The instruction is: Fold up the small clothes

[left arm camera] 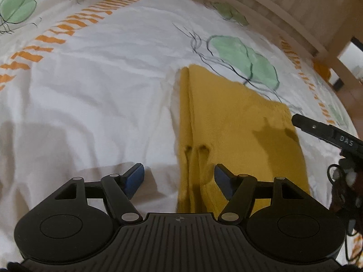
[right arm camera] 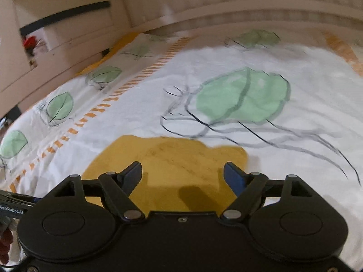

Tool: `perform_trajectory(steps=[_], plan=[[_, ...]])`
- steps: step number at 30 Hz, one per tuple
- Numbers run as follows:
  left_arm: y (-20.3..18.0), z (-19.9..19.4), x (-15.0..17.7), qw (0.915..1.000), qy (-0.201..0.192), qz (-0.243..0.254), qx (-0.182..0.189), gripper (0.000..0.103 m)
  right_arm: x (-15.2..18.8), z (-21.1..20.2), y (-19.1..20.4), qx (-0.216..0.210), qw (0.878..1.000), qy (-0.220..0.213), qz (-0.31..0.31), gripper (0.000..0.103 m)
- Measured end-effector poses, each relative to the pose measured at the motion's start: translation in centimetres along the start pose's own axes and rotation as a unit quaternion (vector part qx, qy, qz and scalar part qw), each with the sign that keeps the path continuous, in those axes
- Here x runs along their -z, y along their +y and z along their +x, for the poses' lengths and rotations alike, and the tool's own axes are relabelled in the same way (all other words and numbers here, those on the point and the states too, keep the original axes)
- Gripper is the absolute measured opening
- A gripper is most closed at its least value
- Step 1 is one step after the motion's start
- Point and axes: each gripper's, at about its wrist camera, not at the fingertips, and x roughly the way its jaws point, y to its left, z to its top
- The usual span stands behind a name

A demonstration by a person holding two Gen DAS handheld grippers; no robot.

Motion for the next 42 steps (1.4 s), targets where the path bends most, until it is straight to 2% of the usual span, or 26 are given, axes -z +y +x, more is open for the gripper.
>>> perform_trajectory(steps=[5, 8, 10, 16, 21, 25, 32, 33, 35, 37, 38, 39, 41, 42], plan=[[-0.5, -0.5, 1.0, 0.9996, 0.013, 0.009, 0.022, 0.07, 1.8, -0.6, -2.6, 0.004, 0.999, 0.03, 0.036, 0.082], [-0.7, 0.2, 0.8, 0.9995, 0.022, 0.008, 0.023, 0.071, 2.6, -0.3, -3.6, -0.017, 0.997, 0.041, 0.067, 0.082], [-0.7, 0.8, 0.6, 0.9992, 0.026, 0.002, 0.029, 0.077, 3.0, 0.0, -4.0, -0.03, 0.995, 0.045, 0.086, 0.085], [-1.3, 2.1, 0.2, 0.9982, 0.029, -0.002, 0.053, 0.086, 3.1, 1.4, -4.8, -0.064, 0.989, 0.04, 0.126, 0.087], [-0.9, 2.9, 0.3, 0.9918, 0.044, -0.043, 0.112, 0.086, 3.0, 2.4, -5.0, -0.088, 0.986, 0.035, 0.14, 0.091], [-1.5, 3.0, 0.2, 0.9927, 0.045, -0.035, 0.106, 0.086, 2.9, 3.1, -4.8, -0.101, 0.985, 0.033, 0.139, 0.095], [-1.3, 2.8, 0.5, 0.9907, 0.045, -0.046, 0.12, 0.085, 2.4, 4.3, -4.7, -0.119, 0.982, 0.027, 0.145, 0.098], [-1.2, 2.9, 0.5, 0.9907, 0.045, -0.047, 0.12, 0.083, 2.4, 4.4, -4.7, -0.122, 0.981, 0.025, 0.146, 0.099], [-1.0, 2.8, 0.6, 0.9921, 0.043, -0.05, 0.107, 0.064, 2.3, 4.6, -4.6, -0.123, 0.982, 0.024, 0.144, 0.1], [-0.7, 2.6, 0.5, 0.9936, 0.039, -0.049, 0.093, 0.019, 2.4, 4.5, -4.4, -0.123, 0.983, 0.024, 0.138, 0.1], [-0.4, 2.8, 0.6, 0.9908, 0.047, -0.059, 0.112, 0.014, 2.4, 4.5, -4.4, -0.125, 0.982, 0.025, 0.137, 0.099], [0.0, 3.0, 0.6, 0.9875, 0.055, -0.077, 0.126, 0.014, 2.5, 4.4, -4.5, -0.126, 0.982, 0.025, 0.137, 0.096], [-0.2, 3.0, 0.7, 0.9886, 0.053, -0.071, 0.122, 0.014, 2.5, 4.1, -4.7, -0.121, 0.982, 0.027, 0.143, 0.079], [-0.4, 2.9, 0.6, 0.9896, 0.051, -0.062, 0.12, 0.013, 2.5, 4.1, -4.8, -0.118, 0.982, 0.031, 0.146, 0.06]])
